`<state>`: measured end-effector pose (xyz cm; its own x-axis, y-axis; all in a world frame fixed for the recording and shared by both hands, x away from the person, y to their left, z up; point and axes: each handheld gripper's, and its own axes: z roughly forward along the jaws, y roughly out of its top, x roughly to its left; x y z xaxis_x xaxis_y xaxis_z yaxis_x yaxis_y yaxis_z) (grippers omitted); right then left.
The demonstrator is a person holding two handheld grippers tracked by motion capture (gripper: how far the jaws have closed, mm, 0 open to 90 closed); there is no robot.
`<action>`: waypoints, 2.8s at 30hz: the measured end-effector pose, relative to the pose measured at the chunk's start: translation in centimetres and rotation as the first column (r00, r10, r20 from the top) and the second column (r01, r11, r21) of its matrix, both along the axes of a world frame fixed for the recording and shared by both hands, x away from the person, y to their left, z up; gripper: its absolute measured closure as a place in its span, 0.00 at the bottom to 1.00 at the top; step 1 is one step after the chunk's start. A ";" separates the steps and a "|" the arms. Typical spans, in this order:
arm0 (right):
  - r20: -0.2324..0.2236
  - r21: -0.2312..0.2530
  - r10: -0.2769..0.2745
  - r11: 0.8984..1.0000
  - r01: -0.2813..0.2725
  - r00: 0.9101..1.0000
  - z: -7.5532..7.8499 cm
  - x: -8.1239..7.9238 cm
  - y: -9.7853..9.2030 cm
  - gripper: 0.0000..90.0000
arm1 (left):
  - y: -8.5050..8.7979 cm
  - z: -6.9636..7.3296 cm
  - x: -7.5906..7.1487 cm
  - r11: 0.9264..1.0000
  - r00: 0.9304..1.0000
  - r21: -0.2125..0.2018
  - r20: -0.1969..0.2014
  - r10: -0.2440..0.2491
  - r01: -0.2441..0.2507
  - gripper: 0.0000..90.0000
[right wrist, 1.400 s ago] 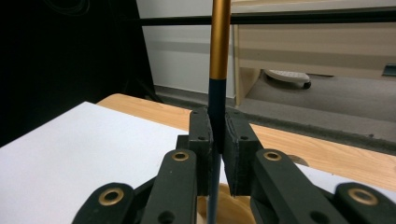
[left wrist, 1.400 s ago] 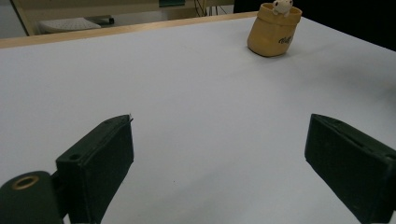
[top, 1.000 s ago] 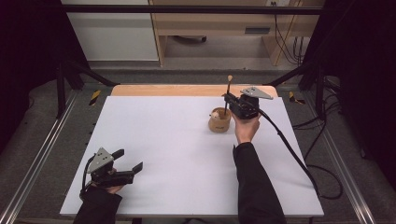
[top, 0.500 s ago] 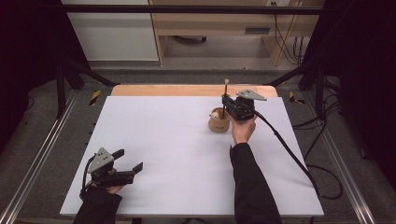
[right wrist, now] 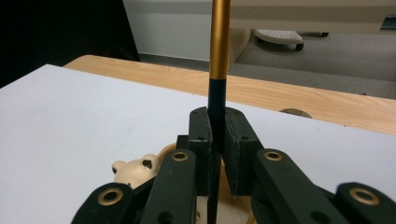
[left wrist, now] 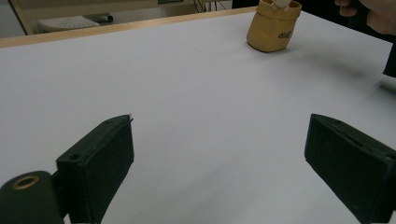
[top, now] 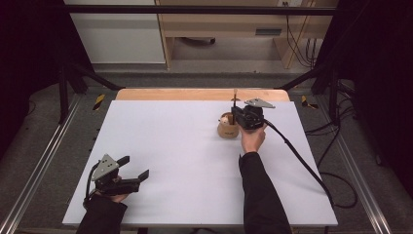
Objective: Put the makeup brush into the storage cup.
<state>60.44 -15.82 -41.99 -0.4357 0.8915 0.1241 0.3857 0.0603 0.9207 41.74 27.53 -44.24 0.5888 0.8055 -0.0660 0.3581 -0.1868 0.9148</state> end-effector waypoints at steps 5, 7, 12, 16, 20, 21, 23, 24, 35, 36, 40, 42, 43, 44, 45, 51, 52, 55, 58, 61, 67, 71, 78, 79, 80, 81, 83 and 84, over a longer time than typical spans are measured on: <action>-0.030 -0.010 -0.001 1.000 0.001 1.000 -0.7 0.1 -0.2 0.91 | 0.0 0.0 0.0 1.000 1.000 0.000 0.000 -0.001 0.001 0.09; -0.039 -0.013 0.002 1.000 -0.003 0.999 -0.8 0.1 -0.3 0.90 | 0.0 0.0 0.0 1.000 1.000 0.000 0.000 -0.001 0.001 0.09; -0.039 -0.024 0.001 1.000 -0.002 0.999 -0.7 -0.3 -0.6 0.82 | 0.0 0.0 0.0 1.000 1.000 0.000 0.001 -0.001 0.001 0.09; -0.003 -0.029 0.004 1.000 -0.004 1.000 -0.1 -1.3 -1.3 0.75 | 0.0 0.1 0.0 1.000 1.000 0.003 -0.001 0.000 0.000 0.09; 0.037 -0.009 0.009 1.000 -0.008 0.999 0.9 -3.0 -2.3 0.62 | 0.0 0.1 -0.1 1.000 1.000 0.003 0.000 0.000 0.000 0.09; 0.049 -0.008 0.015 1.000 -0.015 0.999 1.2 -3.4 -2.5 0.58 | 0.0 0.1 -0.1 1.000 1.000 0.004 0.000 -0.001 0.001 0.09; 0.073 -0.004 0.017 1.000 -0.017 0.997 1.6 -4.4 -3.0 0.50 | 0.0 0.1 -0.1 1.000 1.000 0.005 0.001 0.000 0.000 0.09; 0.087 -0.007 0.025 1.000 -0.024 0.996 1.8 -4.8 -3.2 0.47 | 0.0 0.1 -0.1 1.000 1.000 0.004 0.000 0.000 0.000 0.09; 0.097 0.013 0.097 0.995 -0.099 0.991 2.3 -8.8 -4.7 0.21 | -0.1 0.1 -0.1 1.000 1.000 0.010 0.002 0.002 -0.002 0.09; 0.101 0.010 0.109 0.994 -0.111 0.989 2.2 -9.0 -4.8 0.21 | -0.1 0.0 -0.1 1.000 1.000 0.011 0.003 0.003 -0.003 0.09; 0.107 -0.002 0.131 0.991 -0.131 0.986 2.0 -9.9 -4.8 0.18 | -0.1 0.1 -0.2 1.000 1.000 0.010 0.005 0.005 -0.005 0.09; 0.107 0.003 0.143 0.990 -0.144 0.984 1.9 -10.3 -5.0 0.15 | -0.2 0.1 -0.2 1.000 1.000 0.009 0.007 0.006 -0.006 0.09; 0.103 0.001 0.145 0.989 -0.146 0.984 1.9 -10.4 -5.0 0.14 | -0.1 0.1 -0.2 1.000 1.000 0.010 0.007 0.006 -0.006 0.09; 0.103 -0.006 0.147 0.989 -0.147 0.984 1.8 -10.6 -5.0 0.13 | -0.1 0.1 -0.2 1.000 1.000 0.011 0.006 0.006 -0.006 0.09; 0.105 -0.017 0.157 0.988 -0.156 0.982 1.8 -10.9 -4.9 0.13 | -0.2 0.1 -0.2 1.000 1.000 0.011 0.007 0.006 -0.006 0.09; 0.122 -0.037 0.177 0.984 -0.174 0.977 1.5 -12.5 -5.2 0.08 | -0.2 0.2 -0.3 1.000 1.000 0.006 0.010 0.011 -0.011 0.09; 0.127 -0.036 0.176 0.984 -0.173 0.976 1.3 -12.8 -5.5 0.07 | -0.1 0.2 -0.3 1.000 1.000 0.006 0.011 0.011 -0.011 0.09; 0.138 -0.047 0.175 0.984 -0.170 0.975 1.2 -13.5 -5.9 0.07 | -0.1 0.2 -0.3 1.000 1.000 0.005 0.011 0.012 -0.012 0.09; 0.144 -0.037 0.175 0.984 -0.172 0.974 1.1 -14.2 -6.3 0.05 | -0.1 0.2 -0.3 1.000 1.000 0.006 0.011 0.013 -0.013 0.09; 0.145 -0.034 0.171 0.985 -0.168 0.975 0.9 -14.7 -6.7 0.04 | -0.1 0.2 -0.3 1.000 1.000 0.007 0.014 0.013 -0.013 0.09; 0.129 -0.053 0.168 0.985 -0.163 0.977 0.1 -15.6 -7.4 0.04 | -0.1 0.3 -0.3 1.000 1.000 0.008 0.015 0.015 -0.016 0.09; 0.115 -0.048 0.165 0.986 -0.161 0.980 -0.4 -16.0 -7.8 0.04 | -0.1 0.3 -0.4 1.000 1.000 0.013 0.017 0.014 -0.014 0.09; 0.099 -0.062 0.169 0.985 -0.164 0.981 -1.0 -16.8 -8.2 0.03 | -0.1 0.4 -0.4 1.000 1.000 0.007 0.021 0.017 -0.018 0.09; 0.096 -0.061 0.167 0.985 -0.161 0.981 -1.1 -16.9 -8.3 0.03 | -0.1 0.3 -0.4 1.000 1.000 0.006 0.023 0.019 -0.019 0.09; 0.097 -0.063 0.168 0.985 -0.162 0.981 -1.2 -17.1 -8.4 0.03 | -0.1 0.3 -0.4 1.000 1.000 0.007 0.023 0.019 -0.019 0.09; 0.094 -0.062 0.166 0.985 -0.161 0.982 -1.3 -17.2 -8.5 0.03 | -0.1 0.3 -0.4 1.000 1.000 0.008 0.024 0.019 -0.019 0.09; 0.084 -0.065 0.163 0.985 -0.158 0.983 -1.5 -17.4 -8.7 0.03 | 0.0 0.3 -0.4 1.000 1.000 0.009 0.025 0.018 -0.019 0.09; 0.082 -0.069 0.160 0.986 -0.154 0.984 -1.7 -17.5 -8.9 0.03 | 0.0 0.3 -0.4 1.000 0.999 0.008 0.025 0.019 -0.020 0.09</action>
